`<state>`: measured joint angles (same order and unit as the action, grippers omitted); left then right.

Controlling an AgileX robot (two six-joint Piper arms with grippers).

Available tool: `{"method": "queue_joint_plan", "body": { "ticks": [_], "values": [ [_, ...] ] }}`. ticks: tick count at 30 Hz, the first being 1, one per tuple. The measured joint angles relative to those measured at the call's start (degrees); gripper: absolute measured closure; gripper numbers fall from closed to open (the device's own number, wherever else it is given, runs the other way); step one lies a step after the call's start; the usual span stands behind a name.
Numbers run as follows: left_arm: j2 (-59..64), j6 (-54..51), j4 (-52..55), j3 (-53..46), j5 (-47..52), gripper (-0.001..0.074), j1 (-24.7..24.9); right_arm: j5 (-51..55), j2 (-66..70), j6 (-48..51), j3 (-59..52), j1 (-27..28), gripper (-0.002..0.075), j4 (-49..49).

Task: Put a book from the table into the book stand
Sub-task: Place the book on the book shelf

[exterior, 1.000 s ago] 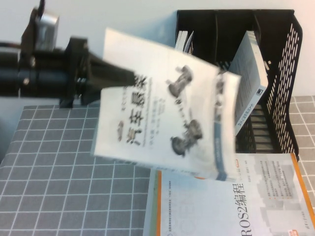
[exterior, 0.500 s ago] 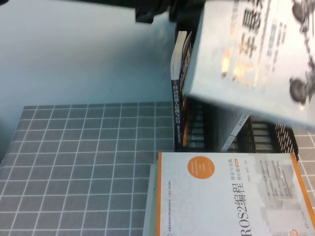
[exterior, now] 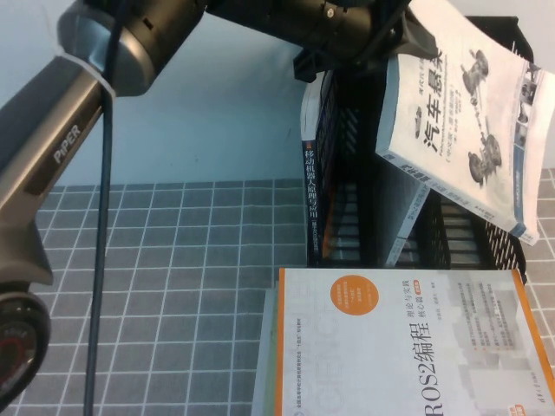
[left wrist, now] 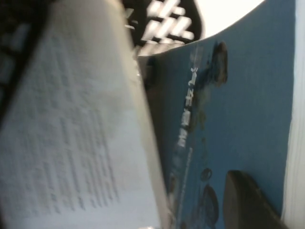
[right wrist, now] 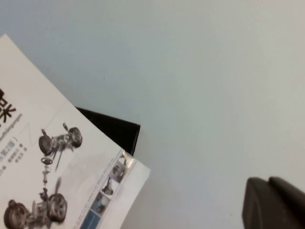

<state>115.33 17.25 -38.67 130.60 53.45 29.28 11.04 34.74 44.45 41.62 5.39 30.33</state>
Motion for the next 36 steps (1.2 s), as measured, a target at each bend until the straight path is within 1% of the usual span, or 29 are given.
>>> {"method": "queue_joint_plan", "body": {
  "ticks": [2,6,12,18,25,30,36],
  "values": [
    [1.2,3.1,4.5,2.4,1.0,0.0623,0.1,1.2,0.0,-0.8,0.0,0.0,0.0728,-0.1],
    [1.4,5.9,11.2,5.7,2.9,0.0623,0.2,4.6,0.0,-2.1,0.0,0.0,0.0728,-0.1],
    [1.4,6.8,14.3,10.6,4.5,0.0623,0.7,6.8,0.0,-2.2,0.0,0.0,0.0728,-0.5],
    [1.3,12.2,22.9,11.7,2.9,0.0623,4.2,7.2,0.0,-3.6,0.0,0.0,0.0728,-0.5],
    [2.0,18.4,33.7,11.9,2.1,0.0623,9.2,10.4,0.0,-5.2,0.0,0.0,0.0728,-0.5],
    [3.7,20.3,36.0,11.9,0.8,0.0623,10.7,11.2,0.0,-5.9,0.0,0.1,0.0728,-0.5],
    [6.1,21.4,37.2,11.9,1.8,0.0623,12.2,11.9,0.0,-6.3,0.0,0.1,0.0728,-0.5]
  ]
}}
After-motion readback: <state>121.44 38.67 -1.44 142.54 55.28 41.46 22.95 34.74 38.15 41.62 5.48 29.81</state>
